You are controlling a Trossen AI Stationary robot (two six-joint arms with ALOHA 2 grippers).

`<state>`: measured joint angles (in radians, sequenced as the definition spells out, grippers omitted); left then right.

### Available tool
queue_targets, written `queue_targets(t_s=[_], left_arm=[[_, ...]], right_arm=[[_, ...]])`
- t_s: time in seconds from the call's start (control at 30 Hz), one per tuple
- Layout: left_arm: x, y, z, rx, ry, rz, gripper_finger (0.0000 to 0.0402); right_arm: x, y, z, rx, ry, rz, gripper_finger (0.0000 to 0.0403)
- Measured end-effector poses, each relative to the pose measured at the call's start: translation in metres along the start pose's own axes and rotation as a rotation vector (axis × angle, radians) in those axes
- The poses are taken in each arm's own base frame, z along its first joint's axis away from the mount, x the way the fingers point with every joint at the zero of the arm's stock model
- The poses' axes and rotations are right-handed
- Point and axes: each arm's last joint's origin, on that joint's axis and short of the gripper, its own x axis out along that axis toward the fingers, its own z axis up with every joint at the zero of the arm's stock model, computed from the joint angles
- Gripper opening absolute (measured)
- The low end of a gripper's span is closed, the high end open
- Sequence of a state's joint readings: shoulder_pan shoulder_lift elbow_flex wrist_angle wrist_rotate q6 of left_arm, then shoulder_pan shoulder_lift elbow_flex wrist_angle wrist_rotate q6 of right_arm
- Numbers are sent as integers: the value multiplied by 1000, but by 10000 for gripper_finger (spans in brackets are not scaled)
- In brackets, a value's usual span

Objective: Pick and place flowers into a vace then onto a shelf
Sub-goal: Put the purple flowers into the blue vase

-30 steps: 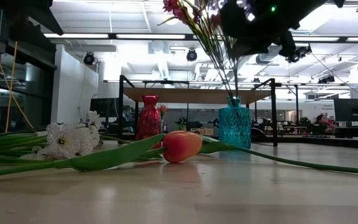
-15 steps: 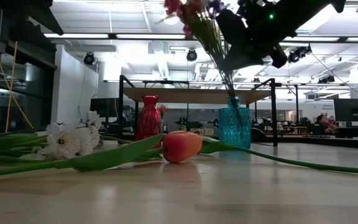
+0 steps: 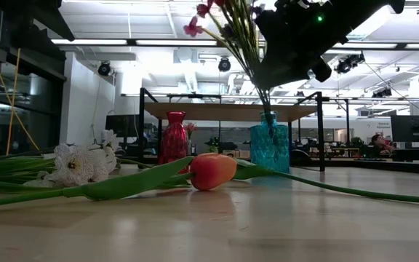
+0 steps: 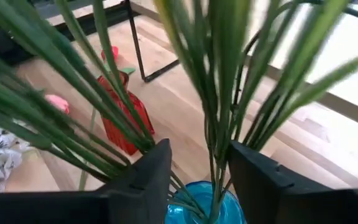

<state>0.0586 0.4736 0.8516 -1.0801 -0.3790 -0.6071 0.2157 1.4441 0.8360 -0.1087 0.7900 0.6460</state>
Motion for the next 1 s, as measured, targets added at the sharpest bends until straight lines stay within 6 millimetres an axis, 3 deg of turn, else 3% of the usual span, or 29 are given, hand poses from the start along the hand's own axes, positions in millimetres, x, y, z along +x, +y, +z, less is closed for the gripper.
queue_targets(t_s=[0.27,0.67,1.0], left_arm=[[0,0,0,0,0,0,386],[0,0,0,-1,0,0,386],[0,0,0,-1,-1,0,386]], right_arm=[[-13,-10,7,-63,47,29,203],[-34,-25,16,-93,131,104,207],[-54,-41,10,-90,414,274,206]])
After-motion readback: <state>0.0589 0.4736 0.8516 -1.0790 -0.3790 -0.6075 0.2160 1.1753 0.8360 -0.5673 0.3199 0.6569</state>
